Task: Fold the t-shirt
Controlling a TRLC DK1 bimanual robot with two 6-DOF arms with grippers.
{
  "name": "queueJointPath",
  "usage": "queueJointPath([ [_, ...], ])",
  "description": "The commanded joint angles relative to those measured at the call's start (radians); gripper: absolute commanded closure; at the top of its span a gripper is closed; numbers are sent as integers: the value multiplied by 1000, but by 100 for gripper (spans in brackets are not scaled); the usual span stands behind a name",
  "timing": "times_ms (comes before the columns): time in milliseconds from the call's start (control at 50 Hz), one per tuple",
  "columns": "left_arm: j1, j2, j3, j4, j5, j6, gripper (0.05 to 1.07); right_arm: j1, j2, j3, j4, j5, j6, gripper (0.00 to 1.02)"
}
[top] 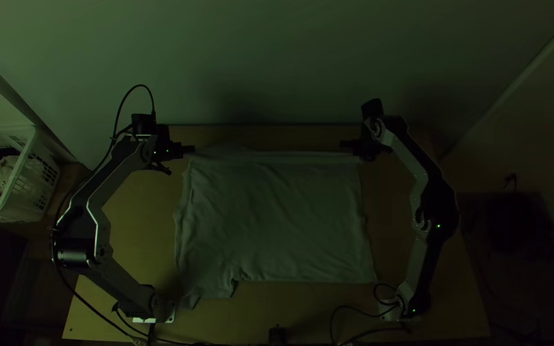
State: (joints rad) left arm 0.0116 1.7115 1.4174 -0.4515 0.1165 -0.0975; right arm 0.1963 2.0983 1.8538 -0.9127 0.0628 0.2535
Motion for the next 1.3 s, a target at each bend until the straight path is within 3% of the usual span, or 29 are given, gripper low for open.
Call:
queueJointPath([
  [0,5,-70,-81,25,5,-18,105,8,-78,-85,26,12,-10,100],
  [700,-18,-286,-416,86,3,-27,104,32,-256,-435,129,20,10,100],
  [880,-44,-316,-492,128,3,-11,65,35,-314,-530,181,20,10,100],
  [920,-55,-319,-502,128,3,-4,48,34,-323,-536,181,20,10,99],
  [940,-56,-319,-505,128,3,-4,35,34,-328,-539,181,20,10,96],
  [980,-59,-316,-509,128,3,-4,7,32,-342,-547,179,20,10,76],
  [1040,-62,-312,-509,117,5,-4,9,31,-368,-562,179,19,12,33],
  [1080,-64,-320,-512,116,3,1,9,29,-382,-570,179,19,12,15],
  [1200,-53,-375,-515,114,3,4,9,28,-435,-591,178,19,12,6],
  [1280,-52,-428,-517,91,3,21,9,29,-480,-610,176,19,12,6],
])
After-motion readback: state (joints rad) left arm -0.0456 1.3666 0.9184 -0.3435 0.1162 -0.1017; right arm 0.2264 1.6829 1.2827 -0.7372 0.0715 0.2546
